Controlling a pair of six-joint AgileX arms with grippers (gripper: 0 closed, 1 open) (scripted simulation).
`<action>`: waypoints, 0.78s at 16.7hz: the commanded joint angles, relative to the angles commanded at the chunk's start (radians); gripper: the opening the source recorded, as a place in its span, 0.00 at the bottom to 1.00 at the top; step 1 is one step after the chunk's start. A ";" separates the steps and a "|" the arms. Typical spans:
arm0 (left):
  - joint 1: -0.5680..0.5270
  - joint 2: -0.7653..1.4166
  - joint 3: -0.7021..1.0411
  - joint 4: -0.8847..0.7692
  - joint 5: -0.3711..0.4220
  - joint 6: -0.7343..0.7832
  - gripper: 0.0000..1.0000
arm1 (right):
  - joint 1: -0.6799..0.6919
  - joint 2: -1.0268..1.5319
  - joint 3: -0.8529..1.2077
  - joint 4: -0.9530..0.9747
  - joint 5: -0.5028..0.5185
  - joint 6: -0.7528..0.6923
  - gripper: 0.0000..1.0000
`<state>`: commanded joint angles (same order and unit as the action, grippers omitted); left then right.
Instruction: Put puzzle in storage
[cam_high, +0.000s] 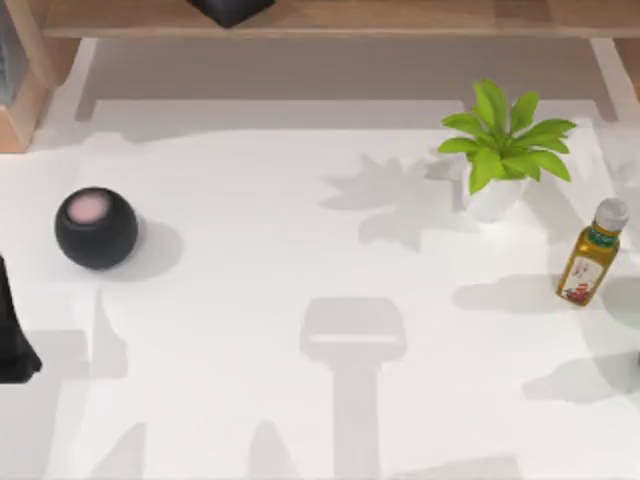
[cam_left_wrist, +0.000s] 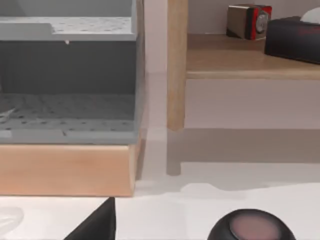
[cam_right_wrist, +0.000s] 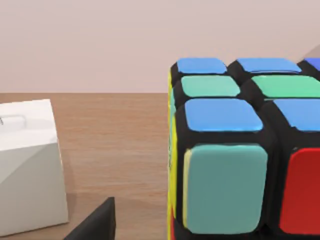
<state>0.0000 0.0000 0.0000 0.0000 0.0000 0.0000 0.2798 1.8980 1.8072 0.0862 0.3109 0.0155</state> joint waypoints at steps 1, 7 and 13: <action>0.000 0.000 0.000 0.000 0.000 0.000 1.00 | 0.000 0.000 0.000 0.000 0.000 0.000 1.00; 0.000 0.000 0.000 0.000 0.000 0.000 1.00 | 0.000 0.000 0.000 0.000 0.000 0.000 0.62; 0.000 0.000 0.000 0.000 0.000 0.000 1.00 | 0.000 0.000 0.000 0.000 0.000 0.000 0.17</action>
<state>0.0000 0.0000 0.0000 0.0000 0.0000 0.0000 0.2798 1.8980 1.8072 0.0862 0.3109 0.0155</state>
